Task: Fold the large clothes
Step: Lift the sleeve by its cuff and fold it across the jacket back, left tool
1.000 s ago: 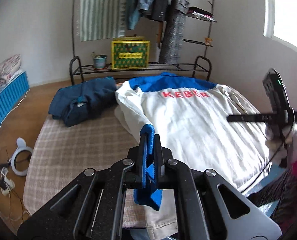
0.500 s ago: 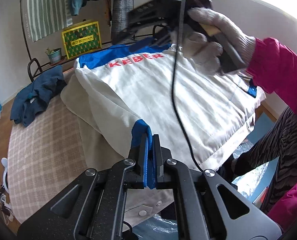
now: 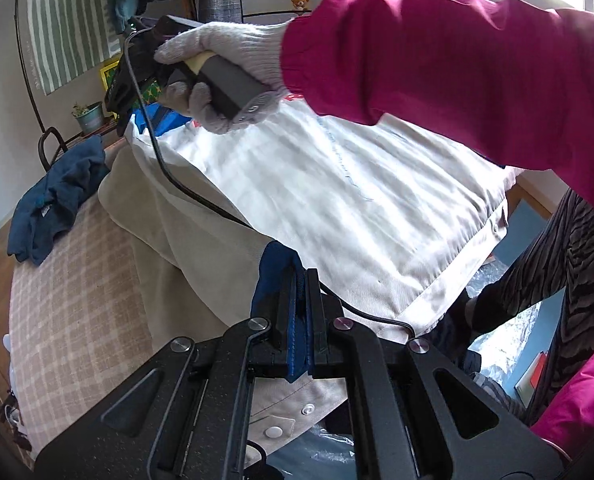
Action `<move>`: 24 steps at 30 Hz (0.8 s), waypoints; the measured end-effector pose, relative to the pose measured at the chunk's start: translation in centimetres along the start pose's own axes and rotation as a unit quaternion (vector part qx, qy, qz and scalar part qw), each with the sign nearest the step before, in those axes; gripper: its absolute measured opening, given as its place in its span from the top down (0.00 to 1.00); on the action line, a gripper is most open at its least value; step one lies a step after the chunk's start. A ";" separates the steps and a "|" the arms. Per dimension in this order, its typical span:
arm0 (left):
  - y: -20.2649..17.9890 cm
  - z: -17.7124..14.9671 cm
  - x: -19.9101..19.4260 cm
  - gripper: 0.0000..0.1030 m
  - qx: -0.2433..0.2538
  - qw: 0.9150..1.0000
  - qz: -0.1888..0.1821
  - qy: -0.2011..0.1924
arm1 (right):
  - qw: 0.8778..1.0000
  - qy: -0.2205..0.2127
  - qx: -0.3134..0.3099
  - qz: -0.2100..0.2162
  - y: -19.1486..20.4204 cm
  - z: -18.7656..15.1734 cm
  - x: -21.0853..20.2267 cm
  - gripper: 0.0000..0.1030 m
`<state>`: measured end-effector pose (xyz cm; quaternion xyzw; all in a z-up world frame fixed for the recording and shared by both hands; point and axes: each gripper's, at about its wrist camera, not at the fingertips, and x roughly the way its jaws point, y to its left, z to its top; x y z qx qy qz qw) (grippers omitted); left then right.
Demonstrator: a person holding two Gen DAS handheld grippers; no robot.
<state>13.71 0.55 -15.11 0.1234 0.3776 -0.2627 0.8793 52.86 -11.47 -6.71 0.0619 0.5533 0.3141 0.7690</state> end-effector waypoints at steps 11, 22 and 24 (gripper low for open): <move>1.2 -0.9 1.0 0.99 -0.013 1.000 -0.012 0.020 | 0.998 -0.036 0.038 0.024 -4.0 2.4 1.5 1.00; -2.7 -1.7 0.9 0.99 0.036 0.998 -0.023 0.039 | 0.989 -0.021 0.135 -0.065 -15.1 -2.1 -2.3 0.77; -2.7 -2.2 0.4 0.99 0.022 0.998 -0.026 0.045 | 0.991 -0.033 0.117 -0.047 -14.2 -2.3 -4.2 0.75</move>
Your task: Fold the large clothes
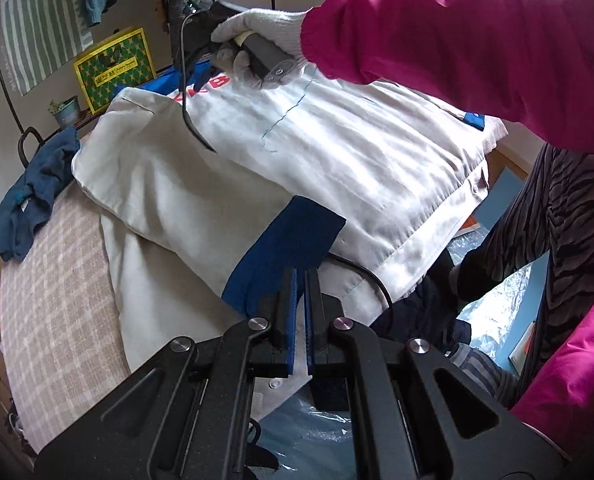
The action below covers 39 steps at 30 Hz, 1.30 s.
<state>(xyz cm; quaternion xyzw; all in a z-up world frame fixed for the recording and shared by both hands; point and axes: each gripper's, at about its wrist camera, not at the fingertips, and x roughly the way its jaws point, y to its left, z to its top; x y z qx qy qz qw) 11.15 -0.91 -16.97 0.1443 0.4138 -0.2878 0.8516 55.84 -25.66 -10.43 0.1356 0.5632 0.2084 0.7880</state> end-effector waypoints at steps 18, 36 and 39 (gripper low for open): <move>11.7 -5.5 -0.4 0.91 -0.378 0.920 -0.104 -0.024 | 0.980 -0.027 -0.145 0.134 5.3 -17.9 -22.4 0.55; 21.3 -2.1 10.4 0.82 -0.526 0.839 -0.140 -0.020 | 0.984 0.108 -0.032 0.140 -1.5 -27.8 -8.4 0.40; 21.6 -1.1 11.0 0.97 -0.523 0.839 -0.148 -0.023 | 0.980 0.120 -0.039 0.152 -1.0 -28.1 -7.3 0.58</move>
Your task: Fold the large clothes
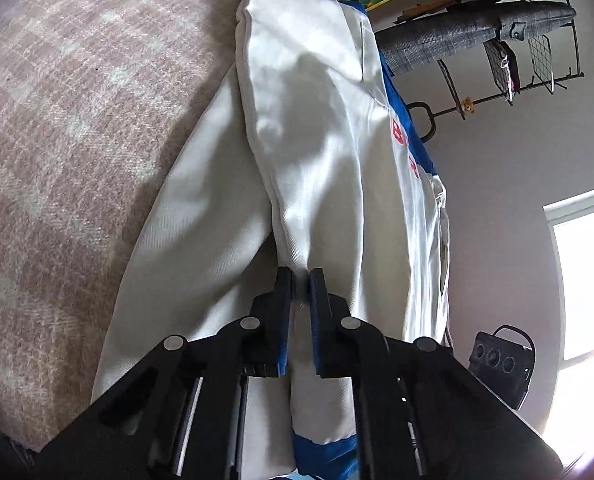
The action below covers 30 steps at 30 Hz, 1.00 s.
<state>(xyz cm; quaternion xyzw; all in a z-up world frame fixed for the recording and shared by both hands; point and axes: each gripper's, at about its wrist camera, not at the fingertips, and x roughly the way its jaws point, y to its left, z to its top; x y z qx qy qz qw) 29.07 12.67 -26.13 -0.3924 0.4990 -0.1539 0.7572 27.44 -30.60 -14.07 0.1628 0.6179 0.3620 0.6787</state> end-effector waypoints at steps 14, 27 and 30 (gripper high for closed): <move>-3.8 0.5 -6.3 1.00 0.116 0.987 0.097 -0.051 | 0.992 0.001 -0.006 0.126 5.6 -4.2 0.6 0.98; 0.9 -0.4 -7.6 1.00 0.109 0.984 0.137 -0.041 | 0.994 0.051 -0.035 0.094 9.2 -4.8 5.2 1.00; -0.3 -0.9 -8.4 1.00 0.134 0.979 0.142 -0.053 | 0.993 0.047 -0.056 0.096 10.6 -5.1 4.8 1.00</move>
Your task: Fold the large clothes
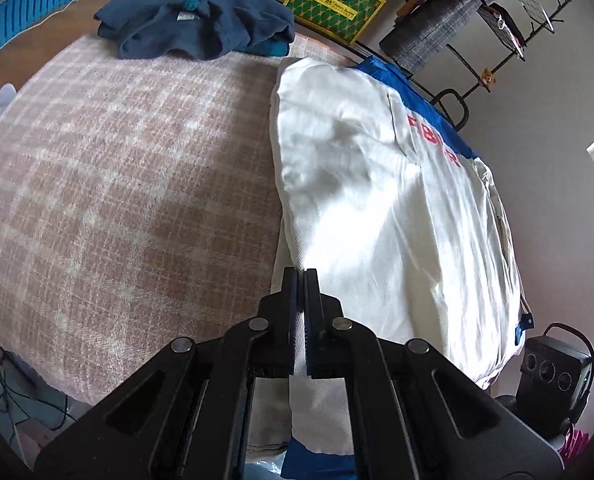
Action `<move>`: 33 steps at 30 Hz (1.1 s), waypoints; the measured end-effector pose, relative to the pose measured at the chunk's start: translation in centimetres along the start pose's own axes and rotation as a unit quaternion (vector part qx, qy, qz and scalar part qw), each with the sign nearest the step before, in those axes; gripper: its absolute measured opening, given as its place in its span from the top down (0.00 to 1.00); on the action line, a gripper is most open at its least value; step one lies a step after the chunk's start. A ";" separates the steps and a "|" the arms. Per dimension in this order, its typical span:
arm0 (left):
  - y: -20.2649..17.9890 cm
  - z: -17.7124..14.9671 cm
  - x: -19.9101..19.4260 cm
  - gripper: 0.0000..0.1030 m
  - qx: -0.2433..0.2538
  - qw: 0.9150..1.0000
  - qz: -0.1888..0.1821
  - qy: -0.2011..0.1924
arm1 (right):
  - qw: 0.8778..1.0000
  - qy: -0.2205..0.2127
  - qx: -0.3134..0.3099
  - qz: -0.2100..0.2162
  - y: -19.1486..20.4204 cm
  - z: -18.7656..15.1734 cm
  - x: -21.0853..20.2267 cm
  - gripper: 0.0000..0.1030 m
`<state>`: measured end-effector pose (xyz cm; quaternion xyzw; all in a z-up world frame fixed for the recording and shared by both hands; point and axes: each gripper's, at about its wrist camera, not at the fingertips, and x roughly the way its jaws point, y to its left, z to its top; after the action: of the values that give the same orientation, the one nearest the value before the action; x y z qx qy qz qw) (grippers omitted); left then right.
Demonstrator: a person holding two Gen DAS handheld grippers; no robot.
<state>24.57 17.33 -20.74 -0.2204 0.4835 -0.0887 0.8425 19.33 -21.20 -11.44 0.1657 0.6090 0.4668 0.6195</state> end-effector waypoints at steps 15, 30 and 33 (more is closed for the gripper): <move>1.4 -2.1 0.8 1.00 -0.002 0.999 0.043 0.018 | 0.998 0.054 0.003 -0.039 -1.2 0.5 3.4 1.00; 5.8 -7.7 -5.7 0.48 -0.084 0.993 -0.082 -0.001 | 0.980 -0.010 -0.134 -0.148 2.8 1.5 -3.3 0.68; 6.6 -8.6 -5.1 0.46 -0.097 0.991 -0.090 0.013 | 0.980 -0.016 -0.135 -0.148 2.9 3.5 -2.0 0.69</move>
<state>14.17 22.60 -23.55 -0.3421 0.4792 -0.1197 0.7994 21.76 -20.05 -7.28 -0.0035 0.5480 0.4455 0.7080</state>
